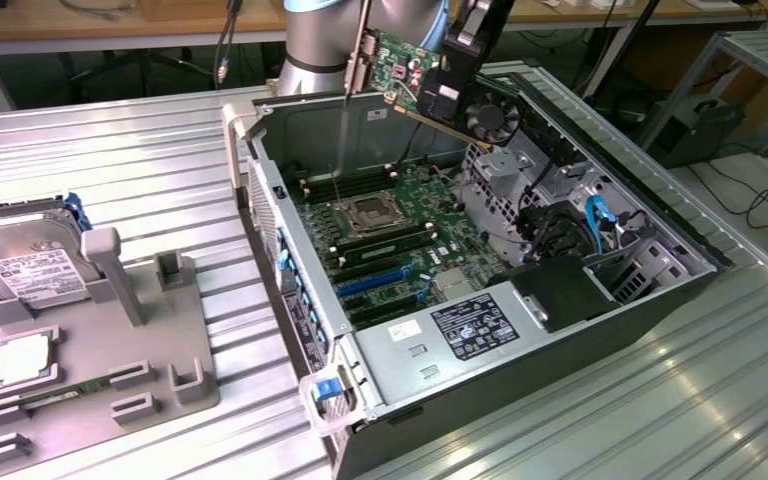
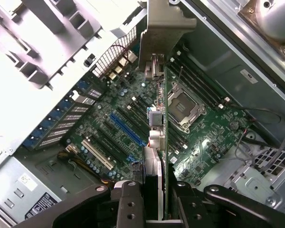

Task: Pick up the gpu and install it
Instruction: 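Insert the gpu into the slot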

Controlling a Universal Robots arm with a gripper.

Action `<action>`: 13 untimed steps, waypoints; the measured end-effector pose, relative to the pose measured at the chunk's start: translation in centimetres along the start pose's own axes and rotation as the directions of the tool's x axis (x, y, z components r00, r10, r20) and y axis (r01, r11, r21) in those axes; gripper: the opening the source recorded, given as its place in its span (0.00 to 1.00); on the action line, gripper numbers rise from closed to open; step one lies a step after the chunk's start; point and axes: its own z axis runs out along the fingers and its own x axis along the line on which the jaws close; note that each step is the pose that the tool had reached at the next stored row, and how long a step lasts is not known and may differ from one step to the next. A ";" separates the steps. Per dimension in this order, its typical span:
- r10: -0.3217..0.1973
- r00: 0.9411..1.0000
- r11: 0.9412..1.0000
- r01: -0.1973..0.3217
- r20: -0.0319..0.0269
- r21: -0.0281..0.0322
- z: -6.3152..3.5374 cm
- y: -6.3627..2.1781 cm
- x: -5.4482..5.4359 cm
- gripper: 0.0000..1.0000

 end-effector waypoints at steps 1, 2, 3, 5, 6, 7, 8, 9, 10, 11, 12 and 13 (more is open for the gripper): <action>-0.005 1.000 1.000 0.005 0.000 0.000 0.00 0.00 0.0 0.28; -0.009 1.000 1.000 0.009 -0.001 0.000 0.00 0.00 0.0 0.28; -0.014 1.000 1.000 0.014 -0.001 0.000 0.00 0.00 0.0 0.28; -0.023 1.000 1.000 0.023 -0.002 0.000 0.00 0.00 0.0 0.28; -0.035 0.999 0.999 0.035 -0.003 0.000 0.00 0.00 0.0 0.28; -0.045 0.999 0.999 0.045 -0.003 0.000 0.00 0.00 0.0 0.28; -0.052 0.999 0.999 0.052 -0.004 0.000 0.00 0.00 0.0 0.28; -0.059 0.998 0.998 0.059 -0.004 0.000 0.00 0.00 0.0 0.28; -0.064 0.998 0.998 0.064 -0.005 -0.001 0.00 0.00 0.0 0.28; -0.069 0.998 0.998 0.069 -0.005 -0.001 0.00 0.00 0.0 0.28; -0.074 0.997 0.997 0.074 -0.005 -0.001 0.00 0.00 0.0 0.28; -0.078 0.997 0.997 0.078 -0.006 -0.001 0.00 0.00 0.0 0.28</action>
